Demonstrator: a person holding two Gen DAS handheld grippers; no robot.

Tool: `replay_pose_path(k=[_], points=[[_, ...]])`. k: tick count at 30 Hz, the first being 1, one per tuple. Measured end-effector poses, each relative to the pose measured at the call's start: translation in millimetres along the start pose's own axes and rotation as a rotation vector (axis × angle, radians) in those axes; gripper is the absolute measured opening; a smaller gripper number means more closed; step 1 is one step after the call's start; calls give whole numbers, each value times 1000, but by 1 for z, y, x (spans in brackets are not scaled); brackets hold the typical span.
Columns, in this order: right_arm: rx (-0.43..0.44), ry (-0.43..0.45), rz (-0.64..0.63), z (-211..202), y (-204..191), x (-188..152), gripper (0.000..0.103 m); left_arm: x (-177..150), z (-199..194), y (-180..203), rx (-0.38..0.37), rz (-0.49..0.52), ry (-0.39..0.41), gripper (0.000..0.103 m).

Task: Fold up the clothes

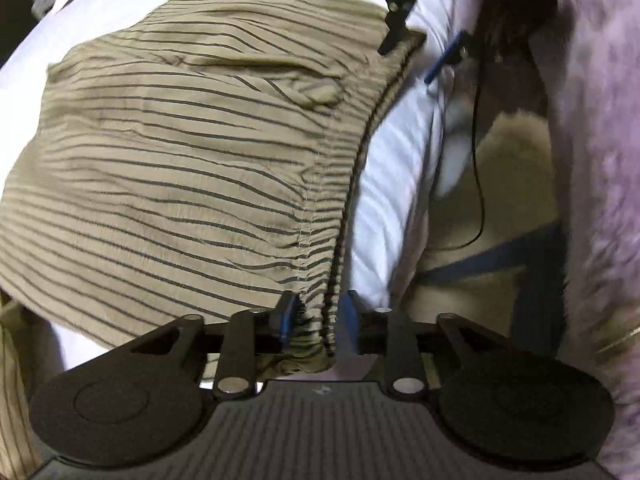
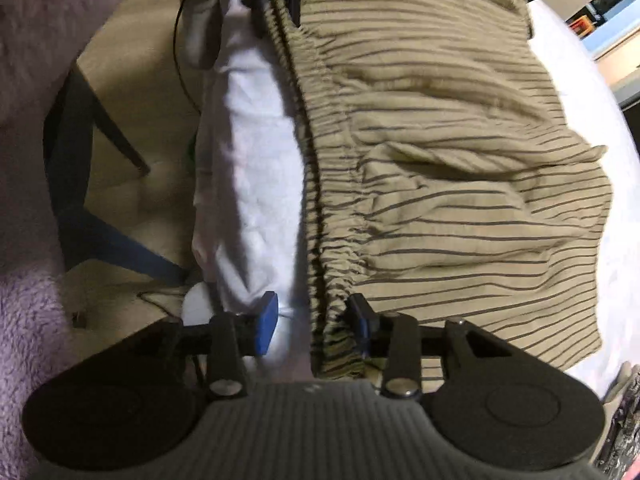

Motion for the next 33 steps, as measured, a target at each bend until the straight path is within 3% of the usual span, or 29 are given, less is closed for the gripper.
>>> replay_pose_path(k=[7,10,14,17,20,23,27,33], points=[[-10,165,134,-40,23,8,43,1,-36,-2,-26,-53,78,37],[-85,199,235,-48,33,12,43,5,-41,-14,-19,-135,127,41],[-197,181,472,-48,67,9,42,7,-45,-37,33,-298,175,41],[-195,170,664,-47,97,2,43,10,-45,-55,65,-424,189,41],[-141,125,883,-43,120,-7,45,10,-40,-67,37,-522,179,41],[-25,64,1146,-32,130,-24,50,7,-35,-66,5,-579,152,41],[-19,-27,1273,-21,116,-40,53,-1,-24,-64,-19,-646,103,39],[26,-84,1399,-15,98,-57,62,-6,-13,-57,-21,-679,33,29]])
Point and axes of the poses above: each gripper's, at about its wrist camera, not at the fingertips, and z roughly the way its jaws point, y to its right, x to its top, the point moved 1 cm from there along z, roughly the way its jaws point, and after that the axes turned 3 degrees about -y, right-handed, at the moved point
